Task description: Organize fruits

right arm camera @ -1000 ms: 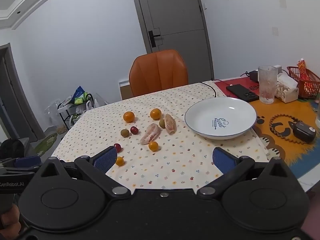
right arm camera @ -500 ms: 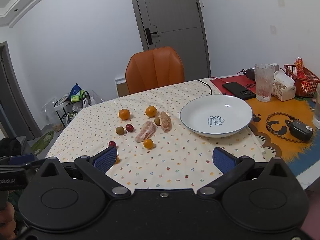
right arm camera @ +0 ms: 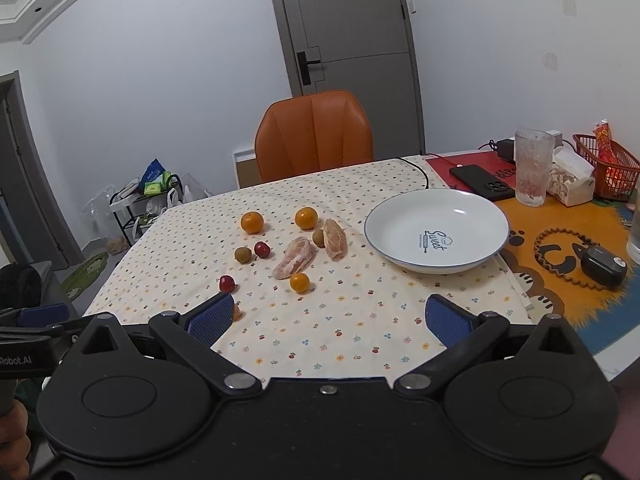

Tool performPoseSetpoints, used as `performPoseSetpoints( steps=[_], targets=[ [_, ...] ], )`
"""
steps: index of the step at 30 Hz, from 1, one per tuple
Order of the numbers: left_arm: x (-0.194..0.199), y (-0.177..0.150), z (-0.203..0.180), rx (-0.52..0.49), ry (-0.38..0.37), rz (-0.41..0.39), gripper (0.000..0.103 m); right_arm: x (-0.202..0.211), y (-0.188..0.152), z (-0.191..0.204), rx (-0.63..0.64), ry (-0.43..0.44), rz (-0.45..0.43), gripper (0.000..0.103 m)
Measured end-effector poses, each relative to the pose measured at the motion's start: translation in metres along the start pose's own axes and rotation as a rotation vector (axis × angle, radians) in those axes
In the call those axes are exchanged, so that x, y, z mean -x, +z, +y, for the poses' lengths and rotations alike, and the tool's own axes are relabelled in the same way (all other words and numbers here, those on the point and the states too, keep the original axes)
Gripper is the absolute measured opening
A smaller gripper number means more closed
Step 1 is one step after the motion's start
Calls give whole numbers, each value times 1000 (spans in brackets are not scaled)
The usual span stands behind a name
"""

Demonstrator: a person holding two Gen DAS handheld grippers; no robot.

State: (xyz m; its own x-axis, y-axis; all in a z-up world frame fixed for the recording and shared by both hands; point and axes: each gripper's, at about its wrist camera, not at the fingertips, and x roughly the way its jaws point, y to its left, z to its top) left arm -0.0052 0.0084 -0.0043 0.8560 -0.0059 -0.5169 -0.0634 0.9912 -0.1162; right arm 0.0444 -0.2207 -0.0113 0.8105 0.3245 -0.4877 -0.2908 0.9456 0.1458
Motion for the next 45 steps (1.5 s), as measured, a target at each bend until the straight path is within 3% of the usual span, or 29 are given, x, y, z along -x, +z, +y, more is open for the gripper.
performPoseSetpoints(
  steps=[34, 45],
  targets=[
    [5, 1, 10, 1, 15, -12, 103, 1, 1, 4, 9, 11, 1, 103],
    [-17, 4, 9, -12, 17, 6, 103, -9, 2, 0, 25, 44, 9, 103]
  ],
)
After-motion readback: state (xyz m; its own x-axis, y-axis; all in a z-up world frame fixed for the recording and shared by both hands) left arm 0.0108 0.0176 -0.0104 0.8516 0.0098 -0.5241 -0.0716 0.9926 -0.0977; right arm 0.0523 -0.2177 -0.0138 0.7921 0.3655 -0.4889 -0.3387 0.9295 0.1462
